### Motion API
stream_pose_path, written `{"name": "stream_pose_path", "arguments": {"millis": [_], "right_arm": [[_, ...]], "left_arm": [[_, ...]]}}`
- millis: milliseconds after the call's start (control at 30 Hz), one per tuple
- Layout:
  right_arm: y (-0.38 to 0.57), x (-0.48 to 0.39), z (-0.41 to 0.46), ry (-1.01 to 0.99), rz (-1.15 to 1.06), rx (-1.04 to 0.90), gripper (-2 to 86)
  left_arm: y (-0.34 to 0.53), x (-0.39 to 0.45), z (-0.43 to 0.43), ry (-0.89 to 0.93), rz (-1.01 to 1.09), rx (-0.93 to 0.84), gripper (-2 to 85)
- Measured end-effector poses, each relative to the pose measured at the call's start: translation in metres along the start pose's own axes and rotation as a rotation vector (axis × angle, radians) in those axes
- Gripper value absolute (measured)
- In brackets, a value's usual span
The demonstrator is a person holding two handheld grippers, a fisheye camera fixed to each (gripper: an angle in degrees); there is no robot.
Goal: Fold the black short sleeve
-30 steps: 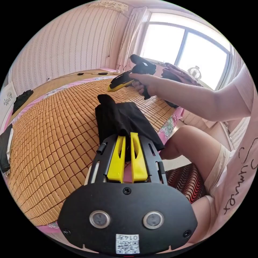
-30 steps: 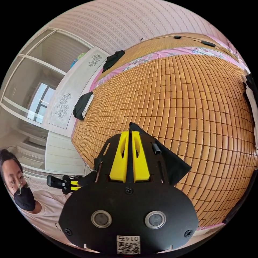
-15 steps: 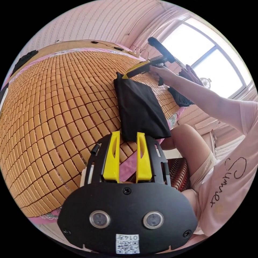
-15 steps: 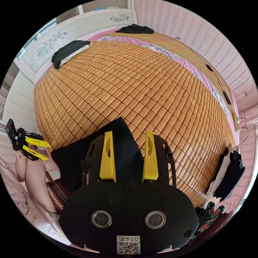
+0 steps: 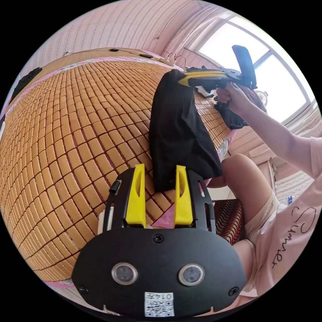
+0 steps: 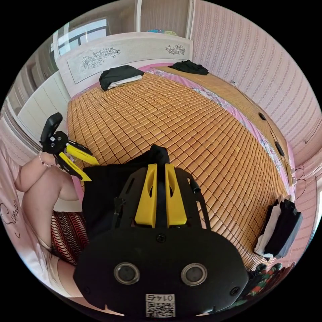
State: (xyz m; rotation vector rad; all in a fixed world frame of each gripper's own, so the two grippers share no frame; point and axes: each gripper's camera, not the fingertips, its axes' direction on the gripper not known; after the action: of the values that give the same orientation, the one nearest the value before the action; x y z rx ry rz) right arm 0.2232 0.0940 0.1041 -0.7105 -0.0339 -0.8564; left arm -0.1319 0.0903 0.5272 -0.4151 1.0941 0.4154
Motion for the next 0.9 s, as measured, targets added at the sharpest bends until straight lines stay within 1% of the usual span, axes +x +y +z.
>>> {"name": "stream_pose_path", "arguments": {"millis": [67,233,367,400,567,667,833,900], "right_arm": [[0.019,-0.017,-0.037,0.01,-0.019,0.07,4.1],[0.049,-0.045,-0.094,0.013,-0.051,0.166,3.9],[0.071,-0.058,-0.126,0.027,-0.035,0.205,4.0],[0.075,-0.059,-0.13,0.028,-0.03,0.21,4.0],[0.104,-0.058,-0.166,0.08,0.035,0.223,3.9],[0.122,-0.047,-0.192,0.131,0.127,0.244,3.7],[0.154,-0.014,-0.237,0.151,0.257,0.343,3.5],[0.161,0.003,-0.253,0.196,0.282,0.364,3.5]], "left_arm": [[-0.003,0.009,0.004,-0.012,0.019,-0.007,12.9],[-0.01,0.038,0.016,-0.065,0.095,-0.027,11.1],[-0.015,0.063,0.021,-0.079,0.133,-0.041,6.2],[-0.016,0.072,0.02,-0.094,0.151,-0.023,3.7],[-0.02,0.113,0.0,-0.128,0.198,0.105,0.4],[-0.031,0.148,-0.027,-0.088,0.22,0.19,-0.3],[-0.081,0.205,-0.061,-0.103,0.31,0.264,-0.6],[-0.124,0.231,-0.067,-0.106,0.374,0.28,-0.7]]}}
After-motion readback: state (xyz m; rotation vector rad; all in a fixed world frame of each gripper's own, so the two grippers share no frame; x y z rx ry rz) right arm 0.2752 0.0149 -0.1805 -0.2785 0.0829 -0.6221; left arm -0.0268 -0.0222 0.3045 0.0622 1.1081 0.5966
